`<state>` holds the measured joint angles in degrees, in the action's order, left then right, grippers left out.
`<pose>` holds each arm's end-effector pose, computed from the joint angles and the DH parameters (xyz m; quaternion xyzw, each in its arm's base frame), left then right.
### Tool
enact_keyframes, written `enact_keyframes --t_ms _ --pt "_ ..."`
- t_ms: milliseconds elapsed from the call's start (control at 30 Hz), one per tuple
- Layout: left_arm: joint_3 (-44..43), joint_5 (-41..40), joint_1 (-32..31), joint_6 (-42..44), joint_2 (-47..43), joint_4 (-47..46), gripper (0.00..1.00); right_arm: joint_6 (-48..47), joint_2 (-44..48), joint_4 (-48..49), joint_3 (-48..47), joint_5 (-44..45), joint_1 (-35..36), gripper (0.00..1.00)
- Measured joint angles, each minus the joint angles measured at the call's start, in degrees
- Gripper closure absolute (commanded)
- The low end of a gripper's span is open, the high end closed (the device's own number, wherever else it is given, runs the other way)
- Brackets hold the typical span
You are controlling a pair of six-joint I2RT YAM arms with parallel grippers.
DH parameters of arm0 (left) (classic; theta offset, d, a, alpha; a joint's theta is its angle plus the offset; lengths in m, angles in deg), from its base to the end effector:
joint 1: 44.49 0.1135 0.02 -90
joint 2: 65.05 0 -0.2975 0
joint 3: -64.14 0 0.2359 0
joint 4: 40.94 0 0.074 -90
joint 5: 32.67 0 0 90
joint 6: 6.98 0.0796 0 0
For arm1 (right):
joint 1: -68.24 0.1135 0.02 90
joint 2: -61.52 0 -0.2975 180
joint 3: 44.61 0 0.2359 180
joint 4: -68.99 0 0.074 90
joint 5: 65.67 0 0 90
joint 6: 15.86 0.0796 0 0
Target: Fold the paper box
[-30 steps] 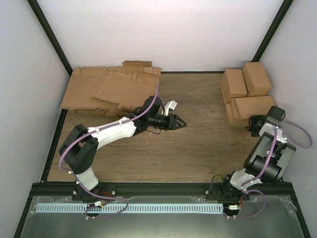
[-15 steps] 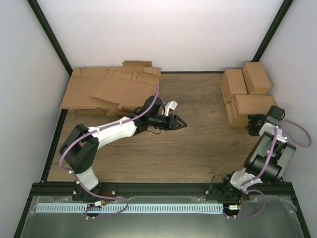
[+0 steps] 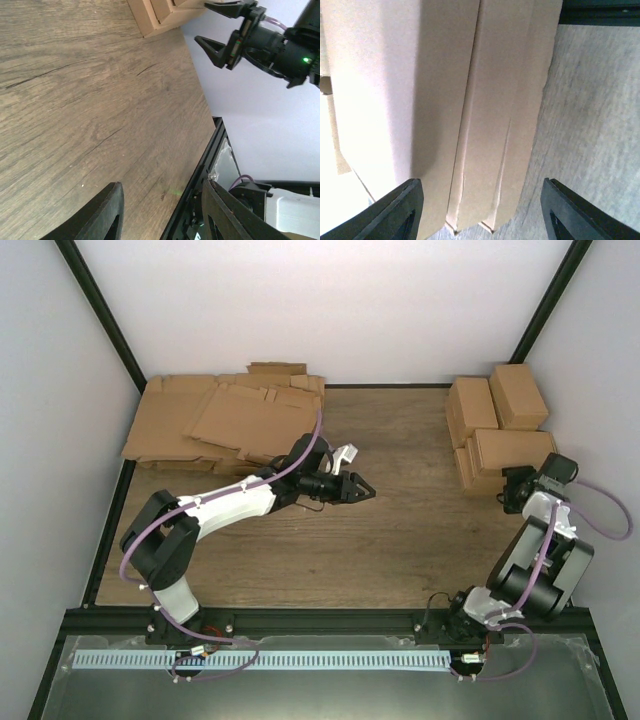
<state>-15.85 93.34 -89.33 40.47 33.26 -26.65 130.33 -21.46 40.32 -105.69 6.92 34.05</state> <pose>0.2531 -0.3177 0.2591 0.1651 0.8311 -0.5115 0.1429 0.2597 -0.1476 0.2050 0.6242 0.6920 0.2035 0.3001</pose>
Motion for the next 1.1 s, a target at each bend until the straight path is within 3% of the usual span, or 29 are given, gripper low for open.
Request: enact_keyframes --t_ms 200,333,400,433,467,500,600,733,900,1100 --pt "0.0 -1.95 0.31 1.22 -0.33 2.67 0.54 -1.66 8.22 -0.11 4.87 1.73 0.11 0.29" --pt "0.0 -4.22 0.46 2.69 -2.08 4.83 0.53 -3.89 13.73 -0.74 8.07 3.8 2.64 0.11" --pt "0.0 -6.1 0.57 3.67 -3.74 6.19 0.37 -5.92 17.59 -0.33 9.73 4.72 6.56 0.08" --pt "0.02 -7.19 0.66 4.07 -4.68 6.64 0.25 -7.04 19.41 0.39 10.67 5.03 8.68 0.08" --pt "0.22 -8.26 0.79 5.03 -5.84 6.97 0.05 -8.72 21.51 1.66 11.85 5.35 11.26 0.08" --pt "0.87 -9.86 0.96 5.88 -7.5 6.97 0.01 -10.43 23.47 2.99 13.14 5.84 13.6 0.03" --pt "4.79 -16.31 1.57 8.92 -15.69 7.41 0.0 -17.77 31.58 9.84 19.63 8.2 22.88 0.0" --pt "9.9 -25.7 1.84 14.99 -25.42 7.02 0.0 -29.33 40.02 18.88 27.74 8.04 30.27 0.0" --pt "22.34 -39.45 1.84 25.09 -36.52 3.06 0.0 -43.65 44.0 27.21 33.31 1.6 32.39 0.0" --pt "35.15 -56.5 3.19 34.45 -43.8 -3.8 0.0 -49.81 42.58 36.35 36.96 -2.14 32.52 0.0"
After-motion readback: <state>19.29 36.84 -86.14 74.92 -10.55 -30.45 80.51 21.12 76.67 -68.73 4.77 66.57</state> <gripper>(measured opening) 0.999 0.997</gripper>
